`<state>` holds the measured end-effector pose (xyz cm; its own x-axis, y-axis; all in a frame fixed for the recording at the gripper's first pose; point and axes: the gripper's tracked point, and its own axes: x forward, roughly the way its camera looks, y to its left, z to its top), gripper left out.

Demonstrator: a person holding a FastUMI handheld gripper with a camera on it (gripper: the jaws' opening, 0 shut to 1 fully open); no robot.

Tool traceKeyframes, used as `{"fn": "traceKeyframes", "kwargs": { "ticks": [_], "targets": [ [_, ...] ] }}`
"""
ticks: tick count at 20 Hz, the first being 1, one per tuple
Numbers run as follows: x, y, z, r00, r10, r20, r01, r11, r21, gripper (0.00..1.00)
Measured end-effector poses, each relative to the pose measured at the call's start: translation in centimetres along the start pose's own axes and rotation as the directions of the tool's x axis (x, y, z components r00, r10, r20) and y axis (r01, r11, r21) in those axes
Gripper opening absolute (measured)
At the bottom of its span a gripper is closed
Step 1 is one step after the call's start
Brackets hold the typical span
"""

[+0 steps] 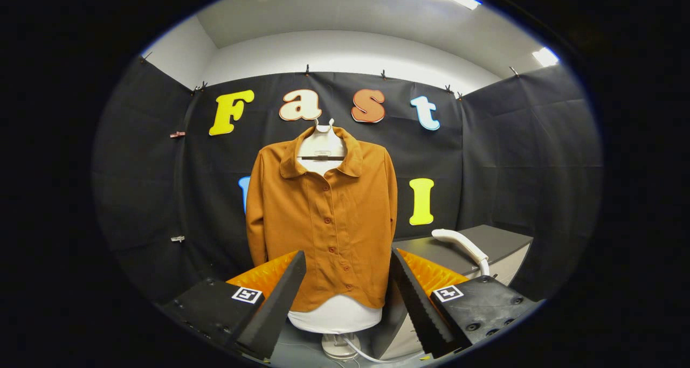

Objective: Iron the clothes twice with a garment steamer, once on the left side and once on the right side.

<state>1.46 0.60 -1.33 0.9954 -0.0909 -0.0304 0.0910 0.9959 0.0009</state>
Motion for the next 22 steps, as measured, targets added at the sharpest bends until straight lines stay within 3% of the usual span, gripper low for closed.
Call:
{"fn": "traceKeyframes", "kwargs": {
  "ticks": [11,22],
  "targets": [
    [3.0,-6.0,-1.3,0.991,-0.127,-0.041,0.127,0.992,-0.003,0.99],
    [14.4,-20.4,-0.4,0.985,-0.165,-0.057,0.167,0.986,0.015,0.99]
  ]
}}
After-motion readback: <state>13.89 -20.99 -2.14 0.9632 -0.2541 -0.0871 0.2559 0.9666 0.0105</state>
